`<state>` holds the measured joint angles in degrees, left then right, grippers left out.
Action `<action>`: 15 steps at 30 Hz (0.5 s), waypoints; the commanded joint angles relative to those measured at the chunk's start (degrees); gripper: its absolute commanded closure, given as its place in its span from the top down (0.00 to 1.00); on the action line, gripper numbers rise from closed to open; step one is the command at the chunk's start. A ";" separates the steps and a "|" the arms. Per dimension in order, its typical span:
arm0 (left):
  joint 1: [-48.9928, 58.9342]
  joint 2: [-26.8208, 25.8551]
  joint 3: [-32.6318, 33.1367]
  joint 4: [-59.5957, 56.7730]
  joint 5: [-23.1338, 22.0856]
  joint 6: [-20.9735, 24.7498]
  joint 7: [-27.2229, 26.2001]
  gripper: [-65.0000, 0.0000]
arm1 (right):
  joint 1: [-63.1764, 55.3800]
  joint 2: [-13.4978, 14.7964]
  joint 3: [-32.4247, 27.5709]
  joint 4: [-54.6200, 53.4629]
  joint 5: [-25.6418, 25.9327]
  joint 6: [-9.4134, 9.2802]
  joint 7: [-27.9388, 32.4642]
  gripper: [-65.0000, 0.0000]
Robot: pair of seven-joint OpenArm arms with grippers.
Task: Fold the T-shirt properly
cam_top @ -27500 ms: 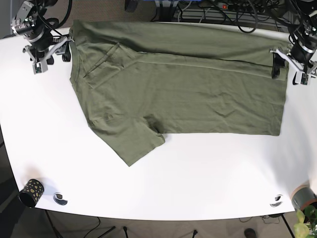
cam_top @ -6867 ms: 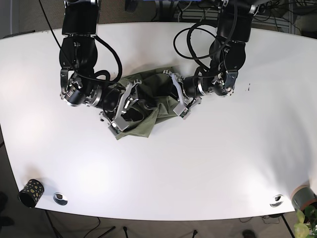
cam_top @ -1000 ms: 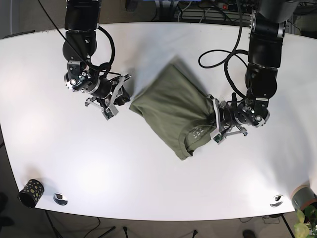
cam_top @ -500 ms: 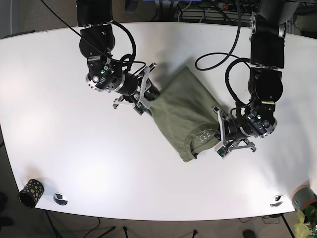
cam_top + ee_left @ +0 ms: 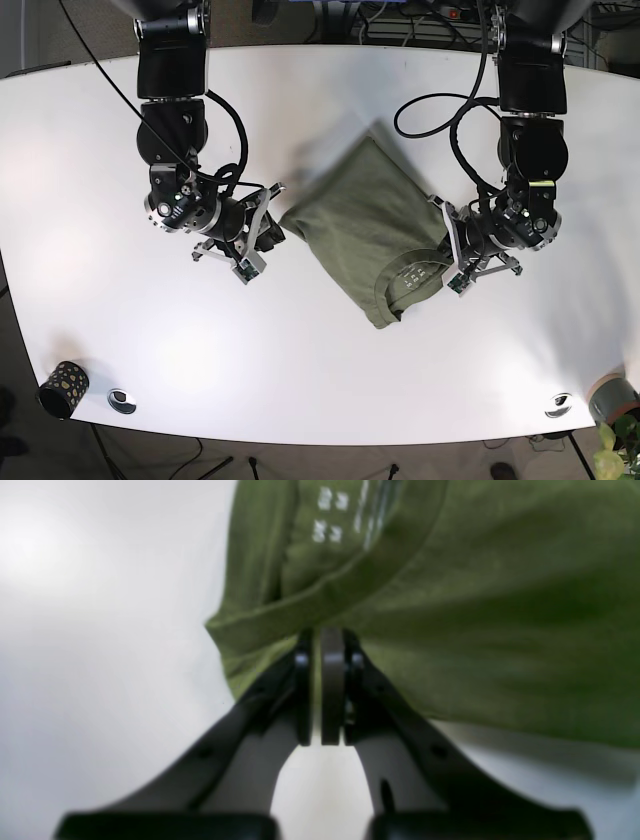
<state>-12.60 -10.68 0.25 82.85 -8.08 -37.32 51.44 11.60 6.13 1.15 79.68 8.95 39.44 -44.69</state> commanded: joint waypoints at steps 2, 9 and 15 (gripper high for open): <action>0.07 1.67 -0.47 3.96 -0.58 0.35 -1.90 0.02 | 2.43 -0.02 -0.14 -4.38 0.68 0.34 4.47 0.17; 2.71 5.71 -6.45 8.01 -0.50 0.62 -3.13 0.02 | 2.16 -0.37 -5.59 -7.72 0.68 -0.01 6.93 0.17; 2.80 9.23 -8.82 8.71 -0.14 2.20 -3.13 0.02 | -3.38 -1.87 -9.72 -2.27 0.85 -0.10 6.49 0.17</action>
<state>-8.51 -2.26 -8.84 90.08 -7.16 -36.05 49.76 8.40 4.99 -8.40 74.85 9.28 38.87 -38.44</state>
